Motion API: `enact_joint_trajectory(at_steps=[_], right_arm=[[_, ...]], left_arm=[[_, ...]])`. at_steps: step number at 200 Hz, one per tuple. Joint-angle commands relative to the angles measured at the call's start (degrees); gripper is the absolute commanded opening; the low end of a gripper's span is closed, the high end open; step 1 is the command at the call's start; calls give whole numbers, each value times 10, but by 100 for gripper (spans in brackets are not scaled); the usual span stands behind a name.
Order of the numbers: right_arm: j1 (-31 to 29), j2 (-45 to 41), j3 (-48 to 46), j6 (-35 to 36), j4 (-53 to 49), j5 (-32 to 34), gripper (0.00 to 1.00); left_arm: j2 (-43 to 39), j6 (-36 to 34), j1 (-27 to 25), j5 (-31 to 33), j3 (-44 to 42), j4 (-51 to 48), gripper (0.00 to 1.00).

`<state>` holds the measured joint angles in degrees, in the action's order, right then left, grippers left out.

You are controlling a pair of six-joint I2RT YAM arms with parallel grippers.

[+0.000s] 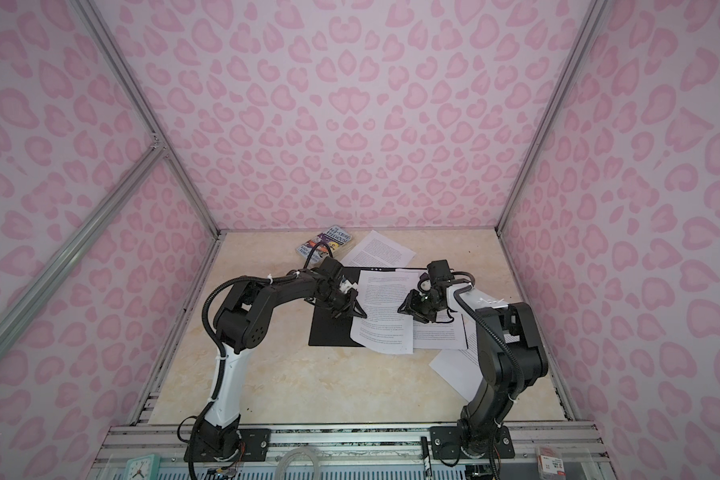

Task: Put the files into the folder

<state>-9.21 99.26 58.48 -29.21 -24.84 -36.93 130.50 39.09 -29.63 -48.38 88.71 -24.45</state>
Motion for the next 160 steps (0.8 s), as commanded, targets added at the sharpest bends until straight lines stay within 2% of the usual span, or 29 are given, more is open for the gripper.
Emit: enact_joint_trajectory(at_steps=[1, 48, 81, 91, 97, 111, 125, 131, 134, 135, 160], right_arm=[[0, -2, -5, 0, 1, -9, 35], [0, 1, -12, 3, 0, 6, 21], [1, -1, -3, 16, -19, 13, 0], [3, -9, 7, 26, -37, 22, 0], [5, -15, 15, 32, -49, 26, 0], [11, -32, 37, 54, -88, 41, 0], [18, -40, 67, 83, -151, 82, 0], [20, -39, 84, 100, -181, 103, 0], [21, -38, 90, 108, -195, 115, 0], [21, -38, 94, 111, -200, 119, 0], [25, -25, 148, 159, -287, 240, 0]], left_arm=[[11, 3, 0, 36, -4, -6, 4], [6, 6, 0, 32, -14, 4, 4], [-3, 8, 1, 27, -19, 12, 4], [-12, 9, 1, 23, -19, 14, 6], [-21, 10, 1, 20, -19, 17, 11], [-53, 8, 1, 20, -19, 25, 34], [-89, -2, 1, 35, -17, 23, 57], [-104, -5, 1, 38, -15, 23, 75], [-111, -7, 1, 40, -15, 24, 95], [-114, -7, 1, 41, -15, 24, 99], [-172, -10, 1, 47, -19, 32, 98]])
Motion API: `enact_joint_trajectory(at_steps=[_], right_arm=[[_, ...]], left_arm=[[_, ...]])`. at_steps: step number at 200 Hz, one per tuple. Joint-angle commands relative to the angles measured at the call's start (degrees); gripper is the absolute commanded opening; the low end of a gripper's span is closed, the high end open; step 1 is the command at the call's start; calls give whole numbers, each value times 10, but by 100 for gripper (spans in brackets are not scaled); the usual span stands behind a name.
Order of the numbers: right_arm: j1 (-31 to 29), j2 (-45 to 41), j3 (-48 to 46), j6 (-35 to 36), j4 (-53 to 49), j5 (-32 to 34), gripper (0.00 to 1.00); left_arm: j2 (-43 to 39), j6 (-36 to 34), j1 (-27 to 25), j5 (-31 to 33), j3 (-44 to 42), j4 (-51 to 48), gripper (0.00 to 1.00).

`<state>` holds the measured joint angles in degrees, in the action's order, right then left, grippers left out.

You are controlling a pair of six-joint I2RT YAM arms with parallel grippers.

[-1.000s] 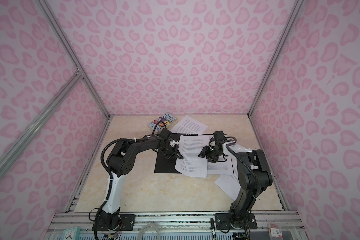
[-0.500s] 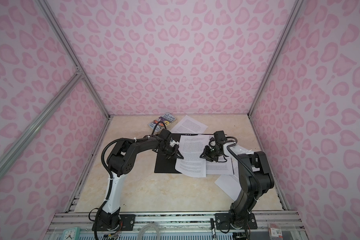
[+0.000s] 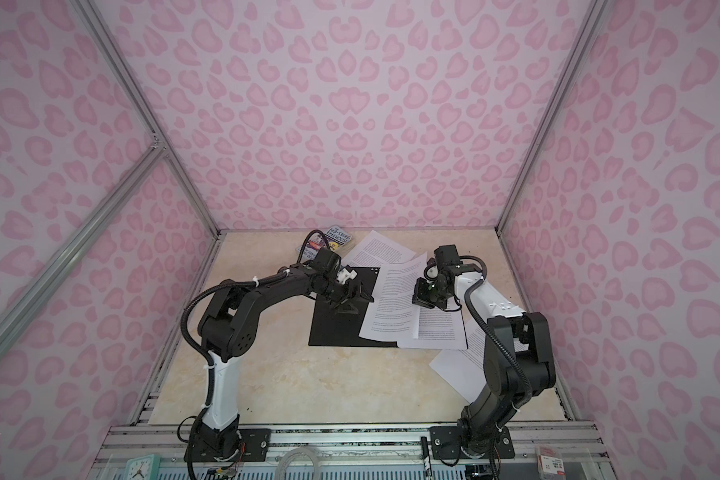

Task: Put the files into the folder

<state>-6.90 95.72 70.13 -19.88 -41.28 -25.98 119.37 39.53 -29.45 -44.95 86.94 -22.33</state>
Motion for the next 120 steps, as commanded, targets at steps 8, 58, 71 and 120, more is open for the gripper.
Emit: enact_joint_trajectory(at_steps=[8, 58, 71, 120], right_arm=[[4, 15, 46, 72, -139, 167, 0], [8, 54, 111, 91, -179, 301, 0], [9, 64, 124, 99, -182, 316, 0], [7, 85, 127, 133, -165, 292, 0]], left_arm=[[-82, -17, -1, 13, -5, 14, 98], [-223, -41, -3, 48, -24, 21, 98], [-244, -41, -3, 54, -26, 21, 98], [-268, -23, -3, 66, -55, 25, 98]])
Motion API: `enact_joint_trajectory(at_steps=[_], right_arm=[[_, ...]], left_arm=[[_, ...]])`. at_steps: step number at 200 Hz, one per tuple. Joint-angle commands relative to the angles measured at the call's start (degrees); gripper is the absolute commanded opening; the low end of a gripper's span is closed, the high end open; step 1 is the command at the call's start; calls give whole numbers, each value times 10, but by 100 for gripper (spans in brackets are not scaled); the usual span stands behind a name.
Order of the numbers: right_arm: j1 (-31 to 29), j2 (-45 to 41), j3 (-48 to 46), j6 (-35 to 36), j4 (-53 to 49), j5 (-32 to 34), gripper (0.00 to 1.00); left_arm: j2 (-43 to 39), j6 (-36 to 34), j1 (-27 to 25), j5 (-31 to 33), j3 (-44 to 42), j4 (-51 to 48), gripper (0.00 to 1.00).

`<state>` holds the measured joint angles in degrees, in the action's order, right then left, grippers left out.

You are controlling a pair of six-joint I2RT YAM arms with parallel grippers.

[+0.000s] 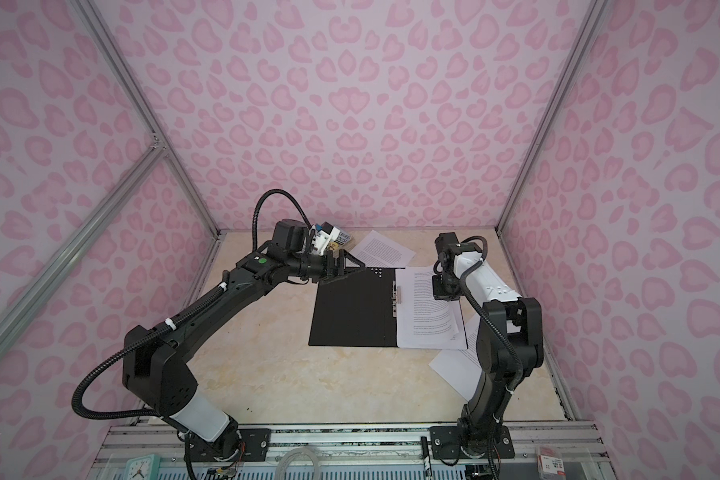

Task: Put the files into the folder

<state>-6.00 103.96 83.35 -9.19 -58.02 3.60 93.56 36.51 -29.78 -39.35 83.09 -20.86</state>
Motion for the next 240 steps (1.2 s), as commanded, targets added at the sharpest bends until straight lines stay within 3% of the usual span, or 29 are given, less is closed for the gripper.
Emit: enact_joint_trajectory(at_steps=[1, 119, 240], right_arm=[[-2, 2, -5, 26, 3, -3, 0], [-15, -15, -19, 54, 30, -53, 0], [-22, -7, -24, 55, 32, -61, 0]], left_arm=[[-10, 8, 0, 10, -17, 11, 98], [19, 21, 0, 2, -28, 24, 98], [24, 27, 0, 1, -38, 32, 98]])
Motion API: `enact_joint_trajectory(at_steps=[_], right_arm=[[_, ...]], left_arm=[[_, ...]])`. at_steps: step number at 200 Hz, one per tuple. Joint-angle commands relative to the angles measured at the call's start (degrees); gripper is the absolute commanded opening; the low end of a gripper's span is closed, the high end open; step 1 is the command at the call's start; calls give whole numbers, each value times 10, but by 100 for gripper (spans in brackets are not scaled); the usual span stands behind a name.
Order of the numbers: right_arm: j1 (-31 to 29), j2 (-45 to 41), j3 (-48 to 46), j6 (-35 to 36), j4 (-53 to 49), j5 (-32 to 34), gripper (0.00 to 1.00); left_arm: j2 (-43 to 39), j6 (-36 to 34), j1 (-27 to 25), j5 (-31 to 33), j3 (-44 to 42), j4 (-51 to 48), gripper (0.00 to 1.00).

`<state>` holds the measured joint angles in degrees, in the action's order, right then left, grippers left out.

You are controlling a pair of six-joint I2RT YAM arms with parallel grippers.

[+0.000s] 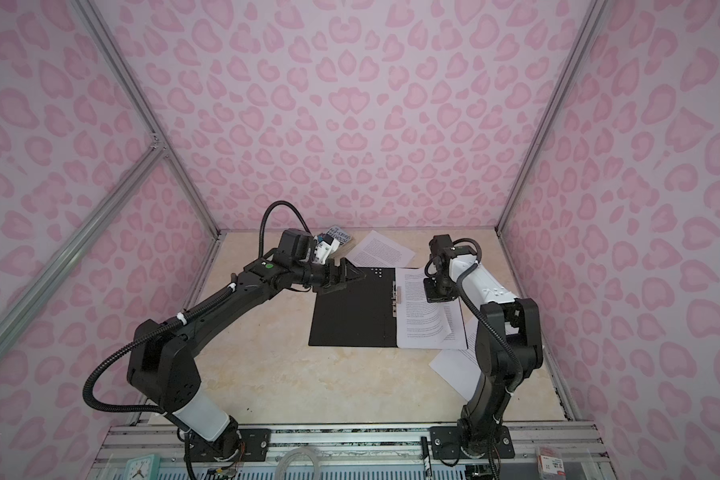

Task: Put the files into the folder

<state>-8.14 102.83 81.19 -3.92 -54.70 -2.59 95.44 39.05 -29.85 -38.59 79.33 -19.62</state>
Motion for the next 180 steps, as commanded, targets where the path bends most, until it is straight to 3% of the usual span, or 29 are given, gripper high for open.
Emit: enact_joint_trajectory(at_steps=[1, 19, 33, 48, 72, 118, 180], right_arm=[[0, 4, -3, 2, -1, 1, 0], [0, 6, -2, -1, -2, 10, 3], [1, 9, 1, -8, -5, 26, 30], [4, 15, 5, -20, -9, 51, 51], [16, 31, 25, -46, -27, 100, 65], [36, -18, 44, -86, -19, 148, 73], [-57, 19, 85, -110, 22, -34, 66]], left_arm=[[5, 2, 1, -7, 0, 19, 98], [6, 2, 1, -8, -1, 20, 98], [7, 3, 1, -9, 1, 20, 98], [7, 3, 1, -10, 3, 21, 98], [9, 1, 1, -13, 10, 19, 98], [1, -4, 1, -13, 19, 11, 98], [-28, -22, 1, -24, 38, 30, 98]])
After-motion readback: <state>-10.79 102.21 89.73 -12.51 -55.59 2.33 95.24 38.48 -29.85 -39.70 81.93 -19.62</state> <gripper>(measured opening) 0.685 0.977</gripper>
